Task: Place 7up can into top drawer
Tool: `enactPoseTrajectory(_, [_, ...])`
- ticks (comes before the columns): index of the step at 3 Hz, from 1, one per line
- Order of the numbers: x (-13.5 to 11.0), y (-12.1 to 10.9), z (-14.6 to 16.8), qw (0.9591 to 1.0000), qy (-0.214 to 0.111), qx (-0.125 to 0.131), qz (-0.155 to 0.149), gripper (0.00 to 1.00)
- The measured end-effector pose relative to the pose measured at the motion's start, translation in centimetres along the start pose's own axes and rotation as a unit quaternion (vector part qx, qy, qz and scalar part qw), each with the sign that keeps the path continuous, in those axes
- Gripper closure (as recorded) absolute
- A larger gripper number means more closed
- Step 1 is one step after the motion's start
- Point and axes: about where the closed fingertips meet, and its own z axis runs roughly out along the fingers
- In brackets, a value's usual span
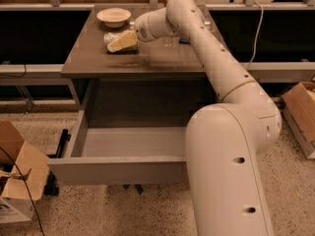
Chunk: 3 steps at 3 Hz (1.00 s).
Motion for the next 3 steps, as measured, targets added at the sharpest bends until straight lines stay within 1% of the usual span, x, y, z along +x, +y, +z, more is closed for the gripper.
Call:
enactPoseTrajectory(1, [0.6,-0.4,1.2,0.9999,0.002,-0.006,0.010,0.00])
enactPoseTrajectory(2, [1.2,-0.9,2.0,0.9998,0.004,-0.006,0.016,0.17])
enactPoseTrajectory(3, [1.7,-1.3,2.2,0.9998,0.007,-0.005,0.016,0.47])
